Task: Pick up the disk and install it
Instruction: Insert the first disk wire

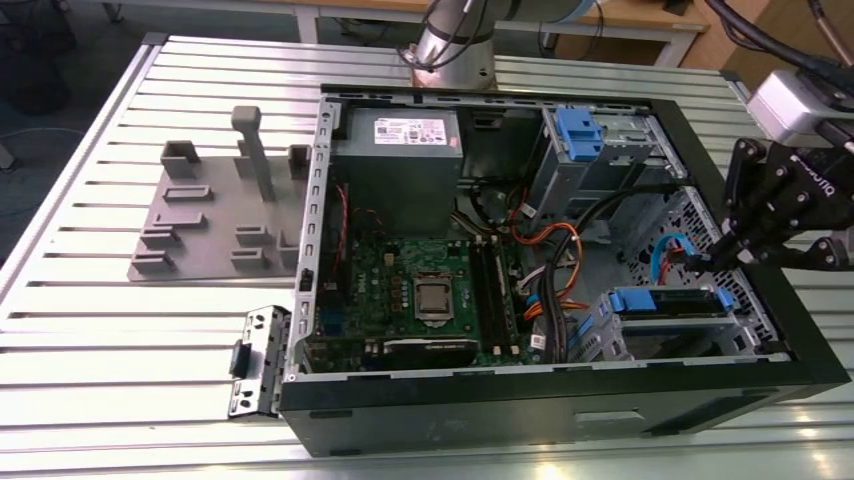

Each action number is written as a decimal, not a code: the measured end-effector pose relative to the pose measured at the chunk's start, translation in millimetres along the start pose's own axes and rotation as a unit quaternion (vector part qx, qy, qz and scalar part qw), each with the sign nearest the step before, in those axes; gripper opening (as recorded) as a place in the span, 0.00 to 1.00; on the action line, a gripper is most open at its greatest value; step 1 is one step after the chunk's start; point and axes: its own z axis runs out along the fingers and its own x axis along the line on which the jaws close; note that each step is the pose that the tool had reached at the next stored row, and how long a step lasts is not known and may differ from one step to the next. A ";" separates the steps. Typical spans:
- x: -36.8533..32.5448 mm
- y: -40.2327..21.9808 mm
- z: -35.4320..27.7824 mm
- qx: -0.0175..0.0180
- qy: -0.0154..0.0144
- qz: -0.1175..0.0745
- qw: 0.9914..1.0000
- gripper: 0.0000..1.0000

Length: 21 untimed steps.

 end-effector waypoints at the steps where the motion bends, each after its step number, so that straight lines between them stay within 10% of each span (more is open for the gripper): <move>1: 1.2 1.8 0.5 0.000 0.000 0.000 1.000 0.16; 11: 19.8 10.0 4.9 0.000 -0.002 0.000 1.000 0.16; 21: 20.2 10.1 9.1 0.000 -0.012 -0.001 1.000 0.16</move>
